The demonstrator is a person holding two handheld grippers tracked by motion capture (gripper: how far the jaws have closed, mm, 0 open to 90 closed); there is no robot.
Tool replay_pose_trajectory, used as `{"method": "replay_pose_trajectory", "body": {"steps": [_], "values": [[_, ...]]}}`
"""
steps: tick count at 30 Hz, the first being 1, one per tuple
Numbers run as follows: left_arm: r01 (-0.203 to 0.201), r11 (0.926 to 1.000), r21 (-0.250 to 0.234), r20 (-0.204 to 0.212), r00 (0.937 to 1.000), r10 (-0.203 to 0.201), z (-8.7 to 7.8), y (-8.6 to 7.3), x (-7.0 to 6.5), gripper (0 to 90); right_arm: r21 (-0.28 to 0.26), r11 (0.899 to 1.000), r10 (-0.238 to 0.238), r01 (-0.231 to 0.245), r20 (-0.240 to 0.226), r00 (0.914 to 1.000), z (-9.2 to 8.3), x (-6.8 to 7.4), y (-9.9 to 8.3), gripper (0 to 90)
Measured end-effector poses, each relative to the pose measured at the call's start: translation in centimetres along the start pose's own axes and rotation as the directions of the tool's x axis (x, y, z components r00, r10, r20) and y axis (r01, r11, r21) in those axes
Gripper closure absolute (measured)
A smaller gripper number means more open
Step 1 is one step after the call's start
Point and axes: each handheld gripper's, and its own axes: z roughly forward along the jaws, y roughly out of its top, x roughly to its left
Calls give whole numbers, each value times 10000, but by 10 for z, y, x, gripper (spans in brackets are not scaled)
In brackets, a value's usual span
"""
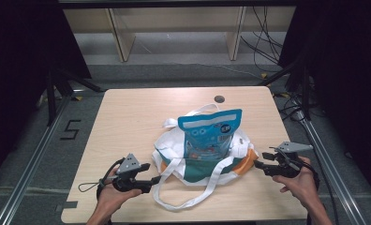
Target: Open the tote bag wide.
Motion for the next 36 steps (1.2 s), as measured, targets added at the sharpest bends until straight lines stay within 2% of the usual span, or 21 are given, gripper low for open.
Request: {"method": "replay_pose_trajectory", "body": {"steps": [5, 6, 8, 10, 12, 13, 14, 15, 19, 20, 21, 22, 23, 24, 27, 28, 31, 32, 33, 34, 36], "values": [[227, 9997, -114, -104, 9997, -228, -1, -9, -4, 297, 94, 9996, 268, -268, -26, 9996, -3, 4, -4, 440], [307, 9994, -158, -172, 9994, -310, -2, -11, -4, 290, -3, 10000, 18, -18, -5, 10000, -3, 2, -5, 438], [273, 9996, -33, -302, 9992, -274, -6, -13, -4, 279, 33, 9990, 443, -443, -1, 9990, -6, 8, -8, 426], [368, 9992, -123, -213, 9991, -371, -6, -18, -6, 265, -76, 9999, 135, -135, 13, 9999, -5, 8, -12, 409], [270, 9996, -93, -269, 9993, -273, -7, -22, -7, 254, 135, 9985, 534, -534, -40, 9986, -5, 15, -16, 402], [309, 9993, -224, -262, 9992, -315, -6, -24, -8, 248, 240, 9993, 283, -282, -53, 9996, -5, 15, -19, 396], [197, 9998, -22, -314, 9993, -198, -7, -28, -7, 239, 286, 9990, 346, -344, -68, 9994, -5, 17, -21, 392], [546, 9985, -90, -295, 9981, -548, -6, -31, -9, 232, 217, 9989, 413, -412, -25, 9991, -4, 20, -24, 387], [716, 9974, -19, -312, 9969, -716, -7, -40, -15, 220, 363, 9990, 278, -272, -167, 9995, -4, 26, -33, 371], [572, 9984, -23, -351, 9977, -572, -8, -42, -15, 218, 321, 9991, 275, -269, -210, 9994, -3, 28, -35, 367], [720, 9974, 67, -357, 9968, -718, -9, -42, -17, 215, 402, 9992, -39, 48, -221, 9997, -4, 27, -37, 361], [826, 9966, -48, -324, 9960, -827, -8, -44, -18, 209, 561, 9983, 145, -134, -204, 9997, -5, 30, -39, 355], [525, 9985, 171, -371, 9980, -518, -10, -44, -17, 198, 688, 9975, 161, -152, -128, 9998, -6, 33, -41, 348], [786, 9969, 55, -352, 9963, -783, -8, -45, -20, 185, 736, 9969, 271, -261, -125, 9996, -6, 35, -43, 343], [429, 9984, 375, -466, 9981, -411, -11, -46, -21, 172, 742, 9970, 220, -198, -292, 9993, -7, 38, -50, 339], [639, 9979, 109, -423, 9971, -634, -10, -46, -23, 166, 860, 9962, 188, -158, -343, 9992, -8, 39, -51, 334], [410, 9990, 156, -435, 9982, -403, -10, -47, -23, 162, 722, 9973, 167, -148, -255, 9995, -10, 42, -58, 329], [655, 9978, 59, -423, 9970, -652, -7, -48, -24, 163, 702, 9973, 217, -206, -149, 9997, -11, 43, -59, 329], [298, 9985, 460, -450, 9986, -277, -9, -47, -23, 164, 676, 9972, 315, -308, -87, 9995, -12, 44, -61, 329], [362, 9991, 213, -445, 9984, -352, -7, -47, -24, 164, 665, 9978, 86, -76, -140, 9999, -12, 42, -62, 329], [313, 9984, 473, -422, 9987, -293, -7, -47, -24, 164, 673, 9972, 337, -321, -233, 9992, -12, 45, -65, 329]]}}
